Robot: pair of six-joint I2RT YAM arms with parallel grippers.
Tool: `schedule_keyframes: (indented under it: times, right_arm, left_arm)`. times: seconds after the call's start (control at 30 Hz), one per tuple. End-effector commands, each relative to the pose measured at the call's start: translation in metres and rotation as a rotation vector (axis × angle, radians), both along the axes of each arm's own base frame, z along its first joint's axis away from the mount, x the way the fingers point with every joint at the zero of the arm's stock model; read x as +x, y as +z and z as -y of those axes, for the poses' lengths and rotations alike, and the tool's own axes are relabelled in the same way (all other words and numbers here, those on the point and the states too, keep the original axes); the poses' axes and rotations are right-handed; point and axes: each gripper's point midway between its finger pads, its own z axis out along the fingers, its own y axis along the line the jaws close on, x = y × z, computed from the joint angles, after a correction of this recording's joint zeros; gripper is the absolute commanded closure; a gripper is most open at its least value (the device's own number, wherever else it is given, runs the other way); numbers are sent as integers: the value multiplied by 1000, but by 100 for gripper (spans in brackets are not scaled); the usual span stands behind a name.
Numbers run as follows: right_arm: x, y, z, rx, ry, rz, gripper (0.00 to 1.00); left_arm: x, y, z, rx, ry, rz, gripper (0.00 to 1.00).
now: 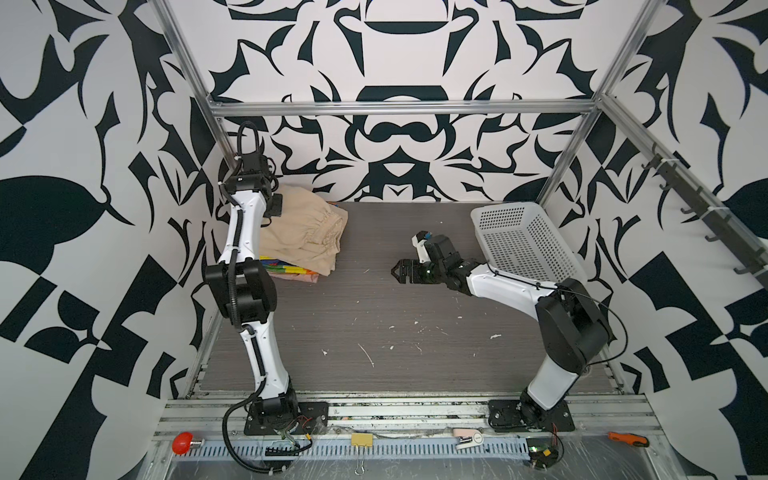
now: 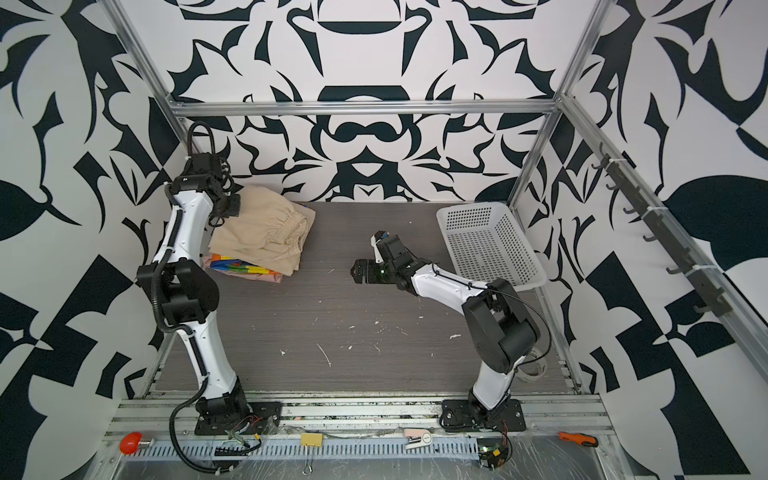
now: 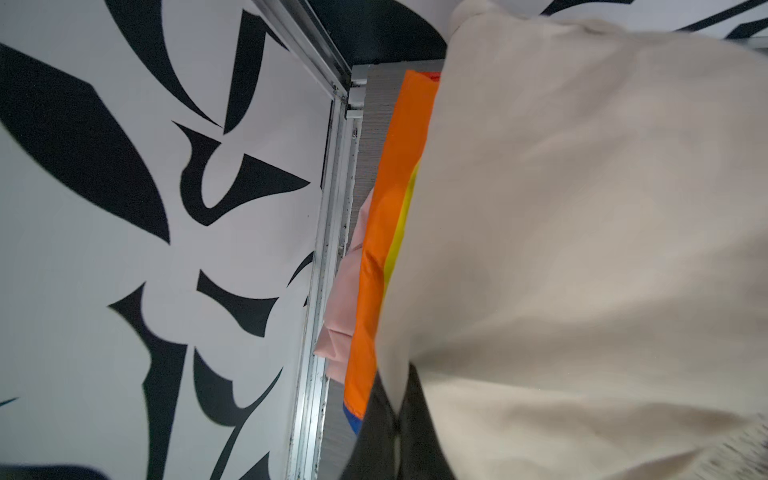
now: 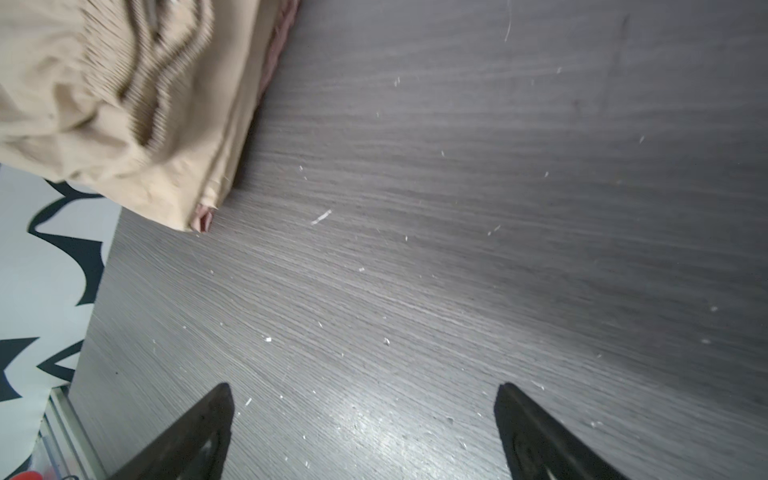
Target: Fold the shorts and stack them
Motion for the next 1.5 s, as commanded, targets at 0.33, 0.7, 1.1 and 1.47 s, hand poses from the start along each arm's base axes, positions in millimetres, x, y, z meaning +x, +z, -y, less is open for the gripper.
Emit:
schedule_keyframes:
  times: [0.33,0.7,1.1,1.47]
  right_arm:
    - [0,2,-10,-13,40,-13,0]
    - [21,110,83,-237,-127,246,0]
    - [47,83,258,-356,-511,55,0]
    - [74,7,264,-456,-456,-114,9]
  left_arm:
    - [15,-95,-54,19,171,-137,100]
    - [14,-11,-29,-140,193,65,1]
    - [-17,123,222,-140,-351,448,1]
    - [-98,80,385,-91,-684,441,1]
